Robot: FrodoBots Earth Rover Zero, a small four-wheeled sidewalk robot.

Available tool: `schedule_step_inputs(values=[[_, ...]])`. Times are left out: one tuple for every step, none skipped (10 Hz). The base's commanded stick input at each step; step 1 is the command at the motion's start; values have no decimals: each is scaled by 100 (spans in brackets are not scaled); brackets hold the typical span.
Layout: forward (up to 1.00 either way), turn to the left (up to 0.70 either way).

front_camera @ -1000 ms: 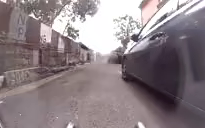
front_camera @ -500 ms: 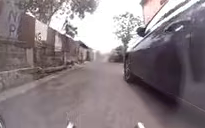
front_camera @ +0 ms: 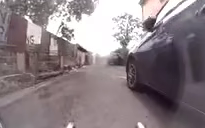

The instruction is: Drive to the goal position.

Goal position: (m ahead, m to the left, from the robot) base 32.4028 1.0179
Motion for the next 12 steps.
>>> schedule_step_inputs(values=[[100, 2], [100, 2], [100, 0], [100, -32], [100, -40], [100, -36], [100, -7], [100, 0], [100, 0], [100, 0], [100, 0], [100, 0]])
